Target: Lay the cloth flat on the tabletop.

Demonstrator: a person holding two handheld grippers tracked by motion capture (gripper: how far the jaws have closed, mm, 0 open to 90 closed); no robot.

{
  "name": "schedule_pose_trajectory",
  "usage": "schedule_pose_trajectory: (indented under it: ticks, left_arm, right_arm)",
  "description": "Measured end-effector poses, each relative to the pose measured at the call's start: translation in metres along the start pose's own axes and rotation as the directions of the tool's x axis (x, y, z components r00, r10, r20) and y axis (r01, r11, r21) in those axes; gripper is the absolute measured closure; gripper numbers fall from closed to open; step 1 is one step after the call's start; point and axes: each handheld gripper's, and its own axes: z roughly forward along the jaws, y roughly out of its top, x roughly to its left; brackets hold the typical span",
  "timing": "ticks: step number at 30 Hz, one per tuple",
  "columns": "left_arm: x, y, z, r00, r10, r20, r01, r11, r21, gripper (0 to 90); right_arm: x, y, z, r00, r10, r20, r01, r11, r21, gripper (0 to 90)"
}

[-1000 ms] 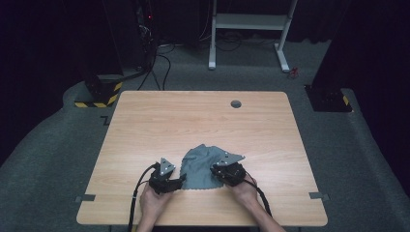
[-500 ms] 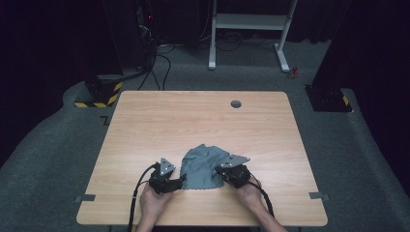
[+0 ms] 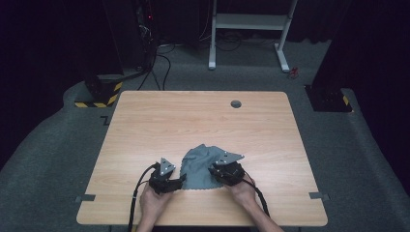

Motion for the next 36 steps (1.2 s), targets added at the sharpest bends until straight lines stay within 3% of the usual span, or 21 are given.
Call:
schedule_pose_trajectory:
  ticks: [3,4,7,23,29,34,36]
  left_arm:
    - [0.0,0.0,0.0,1.0,0.001,0.0,-0.001,1.0,0.0,37.6]
    - [0.0,0.0,0.0,1.0,0.001,0.0,-0.001,1.0,0.0,37.6]
    - [0.0,0.0,0.0,1.0,0.001,0.0,-0.001,1.0,0.0,37.6]
    - [0.0,0.0,0.0,1.0,0.002,0.0,-0.002,1.0,0.0,37.3]
    - [0.0,0.0,0.0,1.0,0.003,-0.003,-0.003,1.0,0.0,37.3]
    - [0.0,0.0,0.0,1.0,0.003,-0.003,-0.003,1.0,0.0,37.3]
    - [0.0,0.0,0.0,1.0,0.001,-0.002,-0.001,1.0,-0.001,37.3]
  right_arm:
    - [0.0,0.0,0.004,1.0,-0.002,0.007,0.002,1.0,0.025,78.2]
    - [0.0,0.0,0.006,0.9999,-0.016,0.004,0.016,0.999,0.037,86.1]
    - [0.0,-0.001,0.006,0.9998,-0.019,0.003,0.019,0.999,0.04,89.9]
    - [-0.001,-0.005,-0.01,0.9994,-0.024,0.025,0.024,1.0,0.007,90.0]
    - [-0.007,-0.035,-0.047,0.9974,0.019,0.07,-0.018,1.0,-0.023,90.0]
    - [-0.009,-0.033,-0.049,0.998,0.019,0.06,-0.016,0.999,-0.045,88.4]
    - [-0.009,-0.026,-0.042,0.9988,0.002,0.049,0.001,0.998,-0.057,83.3]
